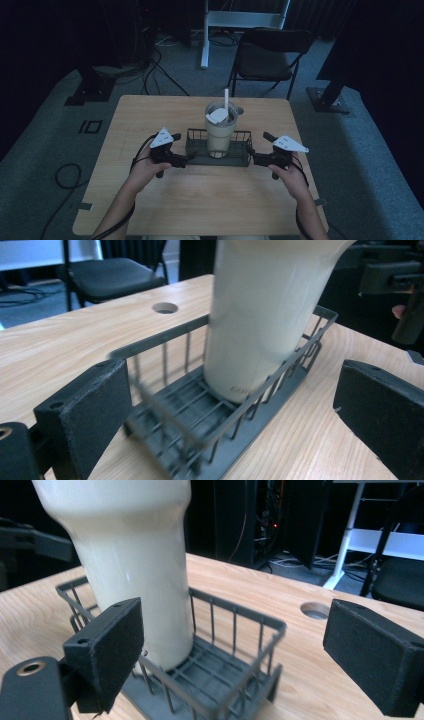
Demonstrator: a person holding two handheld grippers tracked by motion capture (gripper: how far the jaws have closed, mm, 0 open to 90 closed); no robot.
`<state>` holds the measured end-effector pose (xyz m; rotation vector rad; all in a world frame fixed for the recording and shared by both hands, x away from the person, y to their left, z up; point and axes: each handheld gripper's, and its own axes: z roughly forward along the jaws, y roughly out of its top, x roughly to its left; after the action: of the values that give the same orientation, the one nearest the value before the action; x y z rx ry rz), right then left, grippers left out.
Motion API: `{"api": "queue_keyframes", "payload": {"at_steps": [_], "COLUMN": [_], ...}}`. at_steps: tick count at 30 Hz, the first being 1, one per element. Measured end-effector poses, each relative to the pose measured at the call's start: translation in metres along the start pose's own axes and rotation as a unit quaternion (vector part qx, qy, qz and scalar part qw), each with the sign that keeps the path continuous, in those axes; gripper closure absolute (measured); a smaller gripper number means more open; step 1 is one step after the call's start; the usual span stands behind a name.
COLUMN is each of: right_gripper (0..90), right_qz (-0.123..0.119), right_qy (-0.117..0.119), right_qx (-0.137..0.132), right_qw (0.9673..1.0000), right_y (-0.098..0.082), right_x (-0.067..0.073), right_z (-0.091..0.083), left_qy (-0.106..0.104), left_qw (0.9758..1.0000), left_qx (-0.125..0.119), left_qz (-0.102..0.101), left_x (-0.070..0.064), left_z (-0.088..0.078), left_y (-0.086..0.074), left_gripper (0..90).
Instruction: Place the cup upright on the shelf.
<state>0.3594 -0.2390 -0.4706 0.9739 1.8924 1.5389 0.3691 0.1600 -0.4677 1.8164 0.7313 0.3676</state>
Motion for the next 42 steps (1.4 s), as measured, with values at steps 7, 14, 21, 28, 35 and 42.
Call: {"api": "queue_keyframes", "payload": {"at_steps": [7,14,21,28,35,42], "right_gripper": [9.3,9.3,9.3,9.3,9.3,9.3], "right_qz": [0.009,0.019,0.017,0.032,0.036,0.053], "right_qy": [-0.017,-0.046,-0.060,-0.067,-0.083,-0.118], "right_qx": [0.006,0.022,0.045,0.061,0.094,0.129], "right_qw": [0.9998,0.9985,0.9970,0.9954,0.9915,0.9832], "right_y": [-0.015,-0.034,-0.046,-0.055,-0.066,-0.077], "right_x": [-0.007,-0.014,-0.017,-0.018,-0.020,-0.024], "right_z": [-0.015,-0.030,-0.041,-0.049,-0.060,-0.074], "left_qy": [0.021,0.042,0.070,0.123,0.158,0.174], "left_qw": [0.9993,0.9979,0.9952,0.9873,0.9798,0.9733], "left_qx": [0.030,0.049,0.066,0.092,0.114,0.137], "left_qz": [0.005,-0.007,-0.019,-0.039,-0.047,-0.060], "left_x": [0.009,0.018,0.029,0.036,0.038,0.038], "left_z": [-0.025,-0.045,-0.063,-0.081,-0.101,-0.117], "left_y": [-0.022,-0.047,-0.064,-0.077,-0.093,-0.104], "left_gripper": [2.6,2.6,2.6,2.6,2.6,3.0]}}
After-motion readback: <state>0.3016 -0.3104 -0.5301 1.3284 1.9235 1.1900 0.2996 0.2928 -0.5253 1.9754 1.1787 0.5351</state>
